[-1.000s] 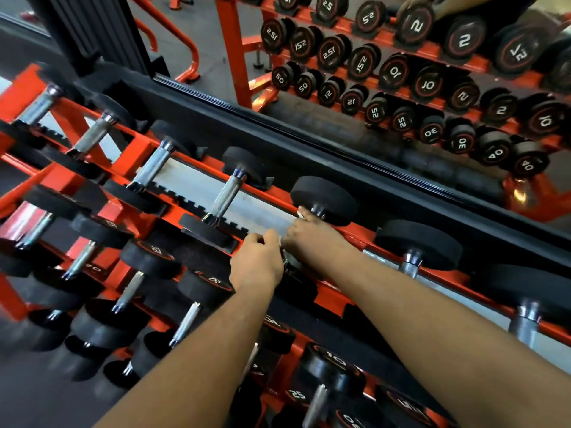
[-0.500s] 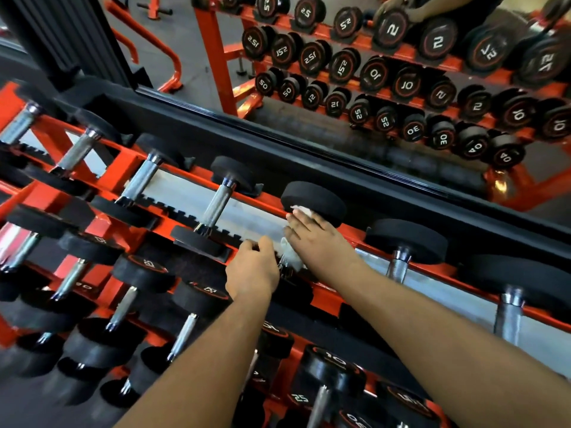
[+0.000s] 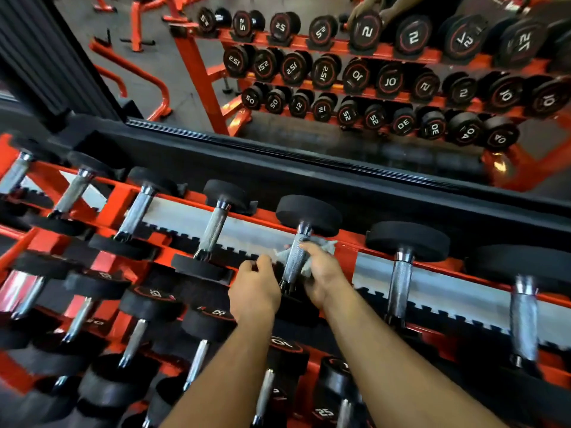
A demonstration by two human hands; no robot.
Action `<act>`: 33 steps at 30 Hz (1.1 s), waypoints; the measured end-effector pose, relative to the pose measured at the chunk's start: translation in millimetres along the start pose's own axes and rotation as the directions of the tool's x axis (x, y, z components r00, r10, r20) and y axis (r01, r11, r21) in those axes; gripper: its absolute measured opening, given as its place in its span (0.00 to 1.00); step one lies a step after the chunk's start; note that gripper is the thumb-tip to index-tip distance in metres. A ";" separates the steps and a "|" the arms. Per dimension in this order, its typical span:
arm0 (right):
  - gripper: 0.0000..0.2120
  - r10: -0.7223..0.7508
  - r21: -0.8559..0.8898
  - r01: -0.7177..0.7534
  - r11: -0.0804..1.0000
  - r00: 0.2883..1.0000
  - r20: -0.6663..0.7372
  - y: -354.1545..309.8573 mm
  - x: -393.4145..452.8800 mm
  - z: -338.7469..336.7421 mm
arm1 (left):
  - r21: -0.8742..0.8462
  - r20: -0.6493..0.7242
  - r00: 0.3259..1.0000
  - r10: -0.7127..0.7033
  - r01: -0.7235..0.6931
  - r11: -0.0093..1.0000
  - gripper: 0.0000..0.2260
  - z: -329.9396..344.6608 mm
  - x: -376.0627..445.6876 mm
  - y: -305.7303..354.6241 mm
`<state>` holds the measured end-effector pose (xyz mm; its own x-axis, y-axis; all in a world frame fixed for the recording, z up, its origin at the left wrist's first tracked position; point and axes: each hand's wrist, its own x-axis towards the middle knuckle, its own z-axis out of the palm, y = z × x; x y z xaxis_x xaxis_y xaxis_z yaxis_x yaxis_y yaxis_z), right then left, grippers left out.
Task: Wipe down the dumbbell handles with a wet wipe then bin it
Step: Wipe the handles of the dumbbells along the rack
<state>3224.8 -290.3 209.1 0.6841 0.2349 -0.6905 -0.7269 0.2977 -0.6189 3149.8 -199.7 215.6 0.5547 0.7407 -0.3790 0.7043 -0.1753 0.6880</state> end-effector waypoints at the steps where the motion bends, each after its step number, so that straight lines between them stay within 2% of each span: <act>1: 0.07 0.022 -0.011 -0.022 1.000 0.999 0.038 -1.9 5.2 2.1 | -0.006 -0.003 1.000 0.000 0.000 1.000 0.19 0.8 1.1 -0.4; 5: 0.04 0.079 -0.044 -0.076 0.996 0.994 0.072 -13.5 21.1 11.0 | -0.009 -0.004 1.000 -0.003 0.003 1.000 0.18 1.5 1.9 -2.7; 7: 0.07 0.054 -0.107 -0.054 0.993 0.999 -0.002 -14.9 23.3 13.6 | -0.008 -0.005 1.000 -0.003 0.003 1.000 0.18 1.0 3.2 -3.1; 10: 0.16 -0.048 -0.224 0.007 0.975 0.983 -0.178 -11.6 27.2 16.7 | 0.008 -0.007 1.000 -0.008 0.008 1.000 0.20 2.7 4.5 -3.2; 11: 0.15 -0.067 -0.244 0.019 0.970 0.979 -0.194 -10.9 28.7 18.4 | 0.014 -0.007 1.000 -0.003 0.003 1.000 0.20 3.4 3.7 -3.2; 13: 0.09 0.008 -0.247 -0.042 0.968 0.990 -0.139 -15.6 29.1 22.6 | 0.000 -0.007 1.000 0.000 0.000 1.000 0.20 3.3 3.6 -3.1; 15: 0.10 0.102 -0.181 -0.102 0.978 0.995 -0.012 -22.2 32.2 20.8 | -0.013 0.000 1.000 -0.006 0.006 1.000 0.18 1.6 4.1 -2.4; 17: 0.10 0.098 -0.112 -0.092 0.989 0.993 0.058 -21.0 36.2 14.4 | -0.020 0.006 1.000 -0.017 0.017 1.000 0.16 0.3 3.6 -2.0; 20: 0.09 0.031 -0.089 -0.035 0.995 0.998 -0.047 -7.6 35.8 12.6 | -0.021 0.006 1.000 -0.019 0.019 1.000 0.16 1.8 3.1 -3.6; 23: 0.13 -0.037 -0.223 0.000 0.975 0.986 -0.161 -4.9 36.4 22.9 | -0.029 0.004 1.000 -0.011 0.011 1.000 0.16 3.0 4.0 -3.7; 25: 0.11 0.015 -0.234 -0.035 0.972 0.996 -0.087 -12.4 37.2 22.0 | -0.039 0.014 1.000 -0.012 0.013 0.999 0.16 3.2 4.2 -3.0; 27: 0.09 0.094 -0.124 -0.088 0.988 0.994 0.050 -19.2 35.0 15.8 | -0.046 0.021 1.000 -0.016 0.017 0.999 0.16 2.8 2.9 -2.7; 29: 0.10 0.123 -0.031 -0.120 0.992 0.985 0.124 -16.7 32.0 8.8 | -0.042 0.026 0.999 -0.020 0.021 0.999 0.16 2.4 2.4 -3.8; 31: 0.09 0.109 -0.005 -0.109 0.994 0.989 0.100 -7.8 27.0 4.5 | -0.020 0.019 1.000 -0.020 0.021 1.000 0.16 2.5 3.7 -5.3; 33: 0.10 0.069 -0.084 -0.068 0.994 0.998 0.012 -2.7 20.8 3.9 | -0.024 0.014 1.000 -0.010 0.011 1.000 0.17 2.8 3.7 -4.5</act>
<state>3241.2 -282.6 197.8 0.6329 0.2657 -0.7272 -0.7741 0.2023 -0.5998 3150.0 -197.9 209.4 0.5533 0.7336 -0.3946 0.6995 -0.1519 0.6983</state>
